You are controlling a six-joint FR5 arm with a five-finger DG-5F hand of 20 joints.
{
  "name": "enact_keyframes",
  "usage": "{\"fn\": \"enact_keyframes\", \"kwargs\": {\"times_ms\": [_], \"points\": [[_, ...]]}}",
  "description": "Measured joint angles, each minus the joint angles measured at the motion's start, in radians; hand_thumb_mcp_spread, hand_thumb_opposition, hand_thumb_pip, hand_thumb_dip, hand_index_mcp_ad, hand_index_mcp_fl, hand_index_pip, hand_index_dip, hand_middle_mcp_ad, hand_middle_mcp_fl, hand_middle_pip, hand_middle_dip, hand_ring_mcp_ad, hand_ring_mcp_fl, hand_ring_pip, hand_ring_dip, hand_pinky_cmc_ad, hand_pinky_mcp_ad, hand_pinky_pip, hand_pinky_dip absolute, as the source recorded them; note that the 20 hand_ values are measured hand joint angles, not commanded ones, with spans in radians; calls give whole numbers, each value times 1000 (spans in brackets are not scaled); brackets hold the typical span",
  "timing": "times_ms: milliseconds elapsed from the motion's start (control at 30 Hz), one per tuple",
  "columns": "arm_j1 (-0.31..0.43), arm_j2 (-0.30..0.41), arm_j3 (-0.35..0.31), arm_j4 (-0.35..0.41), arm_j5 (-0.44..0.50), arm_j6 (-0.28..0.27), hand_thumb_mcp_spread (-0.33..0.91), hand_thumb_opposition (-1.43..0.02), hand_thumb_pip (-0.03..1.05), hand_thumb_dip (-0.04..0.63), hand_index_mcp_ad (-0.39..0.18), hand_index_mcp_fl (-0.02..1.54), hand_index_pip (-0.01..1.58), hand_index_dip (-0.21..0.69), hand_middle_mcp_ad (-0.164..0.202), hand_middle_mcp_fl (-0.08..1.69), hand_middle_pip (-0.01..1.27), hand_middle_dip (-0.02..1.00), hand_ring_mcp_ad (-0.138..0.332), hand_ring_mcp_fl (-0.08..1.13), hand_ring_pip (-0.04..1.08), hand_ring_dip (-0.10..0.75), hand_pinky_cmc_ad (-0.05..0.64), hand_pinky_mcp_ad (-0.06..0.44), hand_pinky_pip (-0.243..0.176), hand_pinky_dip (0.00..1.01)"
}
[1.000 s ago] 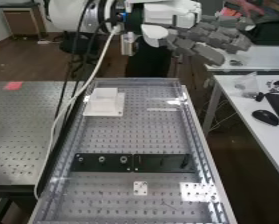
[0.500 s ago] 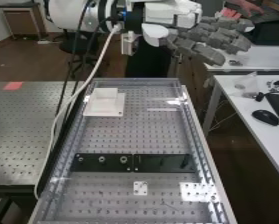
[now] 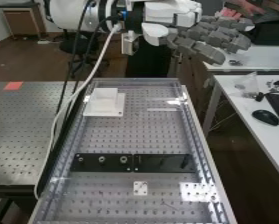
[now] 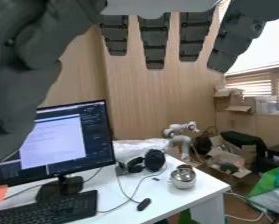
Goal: Grab the chopstick and place it in the clear container
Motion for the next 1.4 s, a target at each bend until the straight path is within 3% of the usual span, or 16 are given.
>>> {"fn": "enact_keyframes", "kwargs": {"times_ms": [1400], "points": [[-5, -9, 17, -1, -21, -11, 31, -771, 621, -23, -73, 24, 47, 42, 112, 75, 122, 131, 195, 12, 80, 33, 380, 276, -89, 222]]}}
